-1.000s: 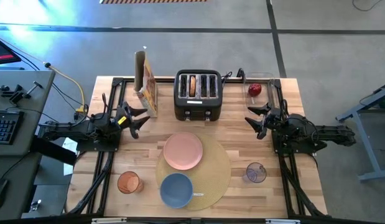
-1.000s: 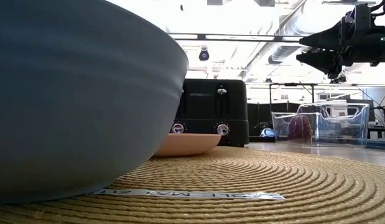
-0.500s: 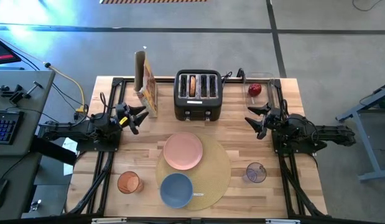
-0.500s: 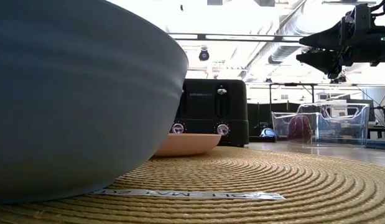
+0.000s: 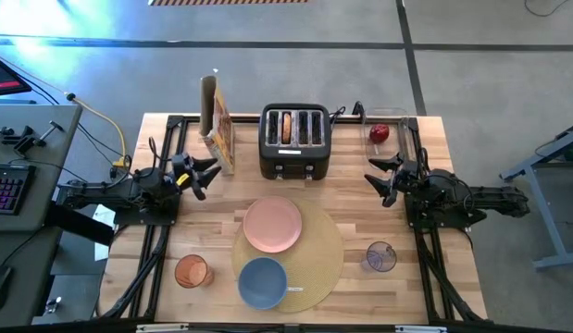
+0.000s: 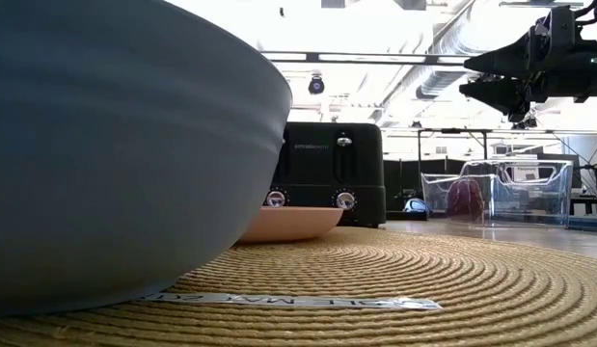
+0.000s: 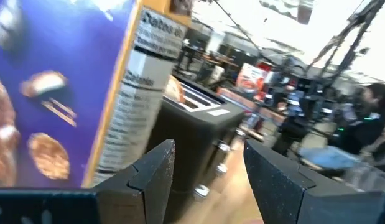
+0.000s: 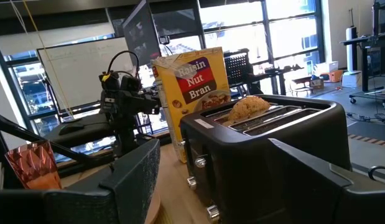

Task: Arrange a breakfast setting
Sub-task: Pour the cereal into the bowl

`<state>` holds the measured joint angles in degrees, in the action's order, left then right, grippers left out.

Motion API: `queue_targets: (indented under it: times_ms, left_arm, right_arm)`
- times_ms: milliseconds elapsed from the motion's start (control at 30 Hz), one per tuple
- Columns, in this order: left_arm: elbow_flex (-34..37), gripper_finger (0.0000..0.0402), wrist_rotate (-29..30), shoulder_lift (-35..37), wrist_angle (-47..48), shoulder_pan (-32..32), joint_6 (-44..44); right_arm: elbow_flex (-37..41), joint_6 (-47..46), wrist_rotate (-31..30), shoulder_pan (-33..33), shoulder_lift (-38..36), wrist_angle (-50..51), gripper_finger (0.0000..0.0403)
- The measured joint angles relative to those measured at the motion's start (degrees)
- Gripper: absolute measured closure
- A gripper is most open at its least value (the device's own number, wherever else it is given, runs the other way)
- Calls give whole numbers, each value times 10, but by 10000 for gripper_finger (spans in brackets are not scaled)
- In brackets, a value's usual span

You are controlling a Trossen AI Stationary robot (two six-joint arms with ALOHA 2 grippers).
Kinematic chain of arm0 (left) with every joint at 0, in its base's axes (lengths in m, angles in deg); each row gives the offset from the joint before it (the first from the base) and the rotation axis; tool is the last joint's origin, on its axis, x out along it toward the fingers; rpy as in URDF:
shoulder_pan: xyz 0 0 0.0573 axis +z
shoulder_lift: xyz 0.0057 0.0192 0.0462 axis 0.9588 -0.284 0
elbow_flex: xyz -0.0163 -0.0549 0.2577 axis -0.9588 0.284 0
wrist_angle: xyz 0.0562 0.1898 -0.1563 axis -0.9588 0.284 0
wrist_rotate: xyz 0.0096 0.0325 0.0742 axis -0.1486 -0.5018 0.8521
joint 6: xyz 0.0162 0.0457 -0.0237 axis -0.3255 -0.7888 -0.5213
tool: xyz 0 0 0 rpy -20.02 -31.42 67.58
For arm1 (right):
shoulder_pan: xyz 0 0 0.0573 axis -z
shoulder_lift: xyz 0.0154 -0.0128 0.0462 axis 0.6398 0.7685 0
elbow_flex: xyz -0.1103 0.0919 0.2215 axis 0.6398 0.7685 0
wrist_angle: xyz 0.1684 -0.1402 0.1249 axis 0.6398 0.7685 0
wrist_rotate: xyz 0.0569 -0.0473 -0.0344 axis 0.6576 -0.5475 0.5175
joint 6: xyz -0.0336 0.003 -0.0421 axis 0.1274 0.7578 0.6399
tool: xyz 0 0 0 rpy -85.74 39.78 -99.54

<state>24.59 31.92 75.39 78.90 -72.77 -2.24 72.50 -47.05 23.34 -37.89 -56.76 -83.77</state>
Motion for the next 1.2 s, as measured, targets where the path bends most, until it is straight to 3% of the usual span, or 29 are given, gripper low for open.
queue_targets:
  times_ms: [167, 500, 800, 1200]
  left_arm:
    - [0, 218, -37, 0, -2, 0, 10]
    - [-61, 218, -43, 0, 40, 0, -9]
    - [-166, 218, -44, -39, 190, 0, 121]
    - [-290, 218, -71, -206, 366, 0, 339]
  right_arm:
    - [0, 0, 0, 0, 0, 0, 119]
    - [0, 0, 0, 0, 0, 2, 119]
    - [0, 0, 0, 0, 0, 2, 119]
    - [0, 0, 0, 0, 0, 2, 119]
